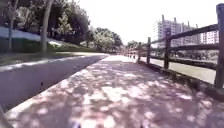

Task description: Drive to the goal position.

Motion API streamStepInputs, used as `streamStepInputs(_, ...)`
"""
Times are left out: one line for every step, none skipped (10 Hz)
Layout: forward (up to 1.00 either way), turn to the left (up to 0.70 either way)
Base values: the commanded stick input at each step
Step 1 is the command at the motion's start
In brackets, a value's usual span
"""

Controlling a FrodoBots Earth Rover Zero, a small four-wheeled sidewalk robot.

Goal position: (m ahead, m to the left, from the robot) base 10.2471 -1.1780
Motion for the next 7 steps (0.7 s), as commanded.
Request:
streamStepInputs(1.00,0.00)
streamStepInputs(1.00,0.00)
streamStepInputs(1.00,0.00)
streamStepInputs(1.00,0.00)
streamStepInputs(1.00,0.00)
streamStepInputs(1.00,-0.24)
streamStepInputs(1.00,-0.40)
